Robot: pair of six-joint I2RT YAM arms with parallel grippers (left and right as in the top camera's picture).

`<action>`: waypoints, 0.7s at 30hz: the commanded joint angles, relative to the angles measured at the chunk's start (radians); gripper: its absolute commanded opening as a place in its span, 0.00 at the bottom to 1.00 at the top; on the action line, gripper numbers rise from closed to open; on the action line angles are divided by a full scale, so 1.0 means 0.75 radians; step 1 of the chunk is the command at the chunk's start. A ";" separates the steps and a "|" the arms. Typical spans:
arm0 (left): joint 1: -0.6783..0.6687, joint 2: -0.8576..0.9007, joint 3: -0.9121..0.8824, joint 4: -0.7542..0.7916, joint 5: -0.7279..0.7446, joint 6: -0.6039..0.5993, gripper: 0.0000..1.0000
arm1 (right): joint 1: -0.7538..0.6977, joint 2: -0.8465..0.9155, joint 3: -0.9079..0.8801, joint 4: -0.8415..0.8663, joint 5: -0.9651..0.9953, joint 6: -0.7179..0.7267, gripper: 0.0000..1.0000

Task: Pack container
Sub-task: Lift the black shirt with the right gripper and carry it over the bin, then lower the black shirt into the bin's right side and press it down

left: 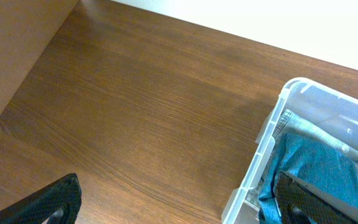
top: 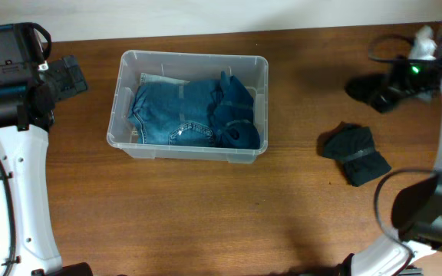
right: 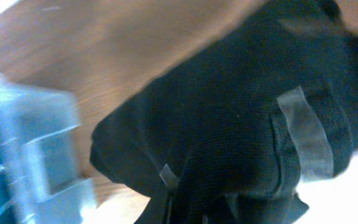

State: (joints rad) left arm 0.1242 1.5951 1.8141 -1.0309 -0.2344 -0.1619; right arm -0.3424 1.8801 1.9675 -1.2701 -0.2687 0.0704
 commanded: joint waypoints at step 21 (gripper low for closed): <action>0.005 0.010 0.015 0.028 0.014 -0.012 0.99 | 1.035 0.012 0.076 0.063 0.139 0.154 0.04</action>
State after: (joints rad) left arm 0.1242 1.5955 1.8141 -1.0122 -0.2348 -0.1619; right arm 0.4057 1.8458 2.0193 -1.2324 -0.2077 0.1596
